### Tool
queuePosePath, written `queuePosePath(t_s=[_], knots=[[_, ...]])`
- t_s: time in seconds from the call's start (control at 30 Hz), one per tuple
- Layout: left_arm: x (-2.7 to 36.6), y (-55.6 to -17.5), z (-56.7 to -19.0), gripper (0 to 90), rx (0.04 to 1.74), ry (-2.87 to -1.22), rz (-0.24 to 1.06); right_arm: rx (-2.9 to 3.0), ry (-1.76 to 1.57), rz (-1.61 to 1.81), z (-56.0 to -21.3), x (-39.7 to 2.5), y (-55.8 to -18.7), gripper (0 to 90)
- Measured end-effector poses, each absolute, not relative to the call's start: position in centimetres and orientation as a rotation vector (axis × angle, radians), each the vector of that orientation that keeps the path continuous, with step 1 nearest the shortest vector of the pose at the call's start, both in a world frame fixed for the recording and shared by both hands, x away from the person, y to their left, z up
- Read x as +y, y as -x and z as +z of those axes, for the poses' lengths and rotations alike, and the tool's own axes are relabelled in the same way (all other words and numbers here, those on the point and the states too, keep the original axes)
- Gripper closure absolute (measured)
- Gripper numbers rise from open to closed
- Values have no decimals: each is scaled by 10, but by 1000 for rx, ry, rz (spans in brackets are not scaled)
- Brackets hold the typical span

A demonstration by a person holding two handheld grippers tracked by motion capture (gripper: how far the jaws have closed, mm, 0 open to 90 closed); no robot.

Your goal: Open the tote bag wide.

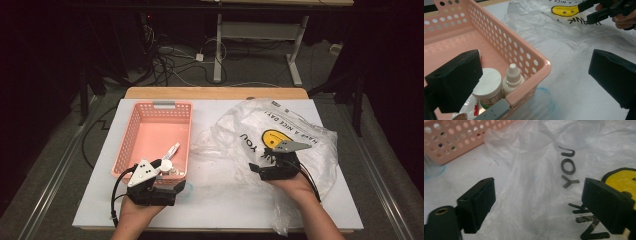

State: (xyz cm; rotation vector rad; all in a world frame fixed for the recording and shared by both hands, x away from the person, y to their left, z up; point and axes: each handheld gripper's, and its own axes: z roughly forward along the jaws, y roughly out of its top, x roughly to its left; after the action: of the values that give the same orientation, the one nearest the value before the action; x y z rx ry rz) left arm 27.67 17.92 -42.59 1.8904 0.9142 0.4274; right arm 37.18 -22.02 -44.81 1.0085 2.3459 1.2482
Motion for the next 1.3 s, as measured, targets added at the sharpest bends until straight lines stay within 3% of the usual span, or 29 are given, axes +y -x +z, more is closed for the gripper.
queuePosePath(t_s=[0.13,0.27,0.6,0.77,1.3], knots=[[181,-277,-426,0,914,-1889,429,2430,-928,1182,-453,-212,-366,259],[182,-276,-427,0,915,-1883,432,2463,-905,1155,-457,-207,-363,290],[180,-277,-428,0,911,-1895,429,2562,-827,1048,-470,-189,-358,242],[180,-277,-428,0,911,-1897,427,2580,-816,996,-476,-187,-358,263],[178,-277,-429,0,906,-1901,422,2532,-919,1060,-477,-201,-366,598]])
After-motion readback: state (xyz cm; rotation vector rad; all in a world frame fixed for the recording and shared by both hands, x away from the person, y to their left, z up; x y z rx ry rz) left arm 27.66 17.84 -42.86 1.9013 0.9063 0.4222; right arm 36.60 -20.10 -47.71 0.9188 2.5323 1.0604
